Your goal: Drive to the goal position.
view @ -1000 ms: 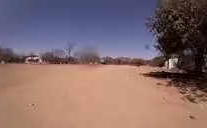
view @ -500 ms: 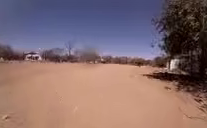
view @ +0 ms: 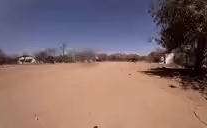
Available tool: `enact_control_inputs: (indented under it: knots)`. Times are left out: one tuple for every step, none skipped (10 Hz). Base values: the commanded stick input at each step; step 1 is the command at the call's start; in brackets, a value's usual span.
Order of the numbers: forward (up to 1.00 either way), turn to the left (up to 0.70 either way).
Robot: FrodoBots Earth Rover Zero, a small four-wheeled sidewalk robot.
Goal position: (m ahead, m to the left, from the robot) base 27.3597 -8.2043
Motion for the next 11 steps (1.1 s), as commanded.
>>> enact_control_inputs:
  knots:
    - [1.0,0.0]
    - [1.0,0.0]
    - [1.0,0.0]
    - [1.0,0.0]
    - [1.0,0.0]
    - [1.0,0.0]
    - [1.0,0.0]
    - [1.0,0.0]
    - [1.0,0.0]
    - [1.0,0.0]
    - [1.0,0.0]
